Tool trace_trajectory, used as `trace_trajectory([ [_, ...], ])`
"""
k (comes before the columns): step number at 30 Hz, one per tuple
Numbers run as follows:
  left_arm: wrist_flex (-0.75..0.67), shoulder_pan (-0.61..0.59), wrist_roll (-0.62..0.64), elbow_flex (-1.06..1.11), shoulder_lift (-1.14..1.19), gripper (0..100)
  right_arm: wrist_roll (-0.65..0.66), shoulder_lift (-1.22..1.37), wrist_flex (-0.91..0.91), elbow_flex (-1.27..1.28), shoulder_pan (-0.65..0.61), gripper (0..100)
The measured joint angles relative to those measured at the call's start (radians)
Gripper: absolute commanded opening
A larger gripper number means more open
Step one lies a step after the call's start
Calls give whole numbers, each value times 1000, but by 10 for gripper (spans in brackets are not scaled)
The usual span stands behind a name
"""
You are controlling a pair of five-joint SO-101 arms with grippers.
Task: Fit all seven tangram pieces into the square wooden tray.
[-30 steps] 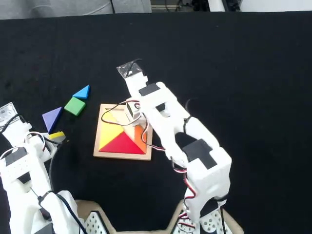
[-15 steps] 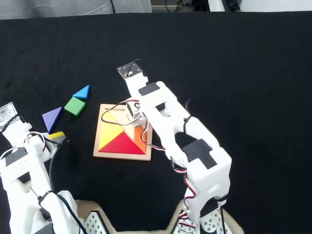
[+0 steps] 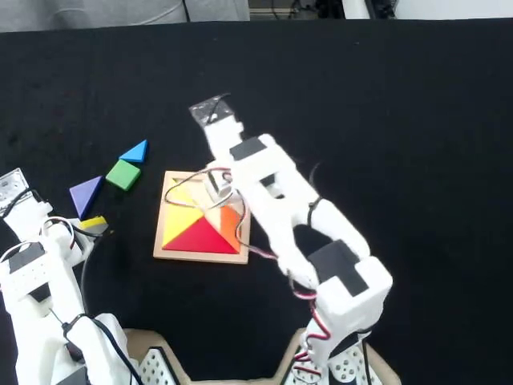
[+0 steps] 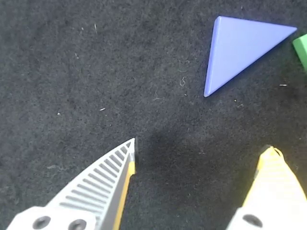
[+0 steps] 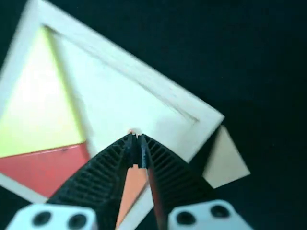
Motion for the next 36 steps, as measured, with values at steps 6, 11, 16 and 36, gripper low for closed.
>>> trace_trajectory([
  [6, 0, 0, 0, 0, 0, 385, 48, -2, -26, 8, -44, 11],
  [11, 0, 0, 0, 0, 0, 385, 52, 15, -26, 8, -41, 11],
  [16, 0, 0, 0, 0, 0, 385, 52, 64, -25, 6, -43, 11],
  [36, 0, 0, 0, 0, 0, 385, 60, 71, -11, -18, -80, 11],
])
